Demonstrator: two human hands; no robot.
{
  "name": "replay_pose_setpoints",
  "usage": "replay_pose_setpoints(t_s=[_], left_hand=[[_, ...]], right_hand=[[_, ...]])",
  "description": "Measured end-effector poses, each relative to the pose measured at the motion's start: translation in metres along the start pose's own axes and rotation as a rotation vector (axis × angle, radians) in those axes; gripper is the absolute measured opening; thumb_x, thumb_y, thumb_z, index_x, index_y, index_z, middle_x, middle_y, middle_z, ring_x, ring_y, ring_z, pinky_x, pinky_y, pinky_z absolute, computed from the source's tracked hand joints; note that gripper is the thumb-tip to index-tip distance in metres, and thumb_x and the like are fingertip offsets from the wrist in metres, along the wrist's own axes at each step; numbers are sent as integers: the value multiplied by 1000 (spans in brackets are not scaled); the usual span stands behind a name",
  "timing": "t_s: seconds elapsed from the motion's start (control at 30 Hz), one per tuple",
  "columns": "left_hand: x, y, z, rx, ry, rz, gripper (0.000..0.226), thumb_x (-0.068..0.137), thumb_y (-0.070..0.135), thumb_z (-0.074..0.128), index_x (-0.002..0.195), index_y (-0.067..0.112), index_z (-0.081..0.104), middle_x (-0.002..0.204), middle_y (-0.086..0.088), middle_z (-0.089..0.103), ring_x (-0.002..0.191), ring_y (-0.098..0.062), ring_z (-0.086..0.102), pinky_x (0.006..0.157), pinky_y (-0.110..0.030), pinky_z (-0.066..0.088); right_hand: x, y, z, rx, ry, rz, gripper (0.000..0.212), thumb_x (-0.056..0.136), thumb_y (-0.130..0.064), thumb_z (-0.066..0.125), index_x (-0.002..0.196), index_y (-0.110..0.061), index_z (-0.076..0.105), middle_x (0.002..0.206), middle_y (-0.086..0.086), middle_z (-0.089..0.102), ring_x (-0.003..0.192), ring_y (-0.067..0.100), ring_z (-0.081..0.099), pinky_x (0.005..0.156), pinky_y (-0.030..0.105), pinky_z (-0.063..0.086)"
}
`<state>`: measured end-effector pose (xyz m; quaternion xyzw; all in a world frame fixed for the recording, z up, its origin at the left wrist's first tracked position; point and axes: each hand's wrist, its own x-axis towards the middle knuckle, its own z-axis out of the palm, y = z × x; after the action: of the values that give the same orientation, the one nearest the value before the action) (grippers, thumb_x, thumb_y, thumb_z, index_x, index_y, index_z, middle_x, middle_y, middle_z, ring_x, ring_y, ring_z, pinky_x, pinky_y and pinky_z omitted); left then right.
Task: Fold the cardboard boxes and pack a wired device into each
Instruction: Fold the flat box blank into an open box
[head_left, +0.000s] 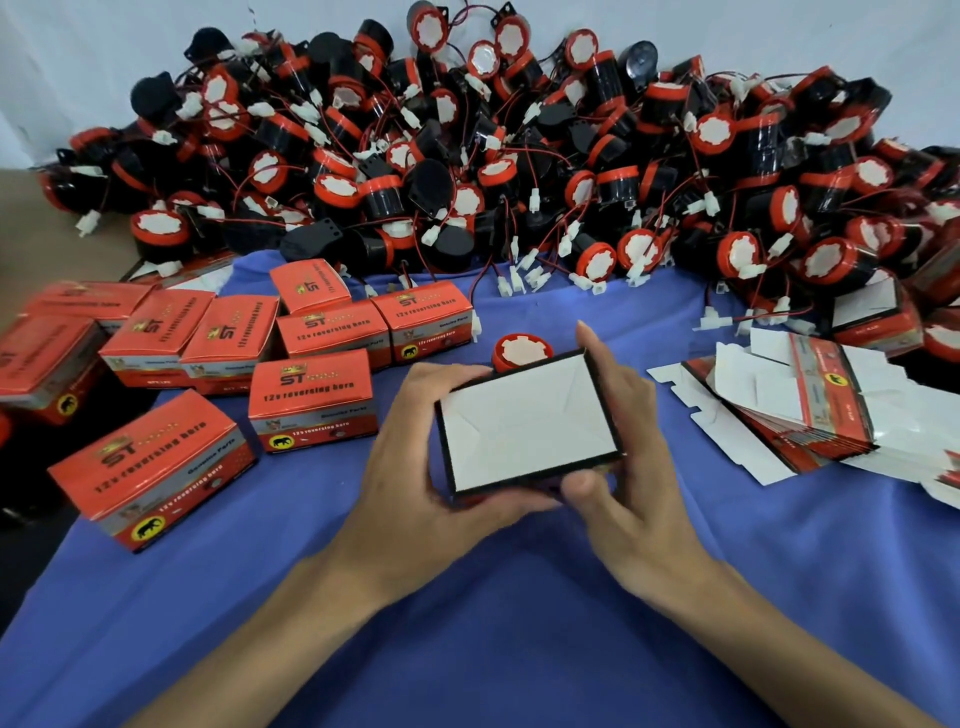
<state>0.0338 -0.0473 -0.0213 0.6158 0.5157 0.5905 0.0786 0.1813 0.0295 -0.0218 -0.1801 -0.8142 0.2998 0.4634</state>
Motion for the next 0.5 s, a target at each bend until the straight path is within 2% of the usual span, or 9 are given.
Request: replay_pose_setpoints(t_s=[0.03,0.1,0.17,0.27,0.33,0.4,0.47,0.5], left_hand=[[1,1,1,-44,50,-11,60,68,55,74,118,42,44,113,32,52,106,2,56,85,-13,46],[2,1,-1,-241,154,-94,50,76,62,66,113,32,50,107,27,60,98,5,60,78,-10,47],[5,-2,-5,-345,186,-188,49,78,73,56,104,32,56,95,20,65,88,3,62,73,-10,47],[6,-11,-7,-204,109,-277,43,78,77,51,92,37,59,88,10,60,80,-1,57,73,-16,43],[6,-15,-8,-50,123,-251,37,83,64,52,109,37,54,107,8,54,97,-2,55,84,-19,43],[7,-18,-10,30,112,-129,45,85,47,54,126,32,45,126,8,46,117,-9,51,95,-22,44],[6,-19,-12,169,-3,60,48,85,41,56,130,27,45,132,3,42,128,-15,45,101,-26,42],[5,-18,-12,234,-63,103,48,85,41,56,130,25,48,133,0,42,130,-13,42,104,-25,39]], right_hand=[[0,0,-2,7,6,5,67,88,-74,32,146,-40,22,123,-29,41,114,16,42,101,35,36],[1,-2,-5,55,0,35,64,92,-60,42,148,-33,25,126,-16,45,115,22,45,100,39,37],[2,-5,-5,110,-4,84,61,89,-40,55,144,-32,28,123,-11,52,110,17,53,92,29,43],[2,-3,-2,233,15,220,45,90,-13,57,129,-34,51,115,-19,66,105,2,62,81,13,47],[4,-1,-2,189,80,324,41,88,-3,56,113,-34,64,105,-20,70,99,3,66,77,20,52],[7,3,-3,95,120,440,44,88,3,54,95,-37,71,84,-18,72,82,11,67,71,33,54],[10,4,-6,46,83,508,44,86,-1,54,82,-41,72,73,-11,69,72,18,64,65,35,51],[10,4,-6,88,43,525,37,84,-9,55,80,-42,73,71,-4,68,69,23,62,62,36,49]])
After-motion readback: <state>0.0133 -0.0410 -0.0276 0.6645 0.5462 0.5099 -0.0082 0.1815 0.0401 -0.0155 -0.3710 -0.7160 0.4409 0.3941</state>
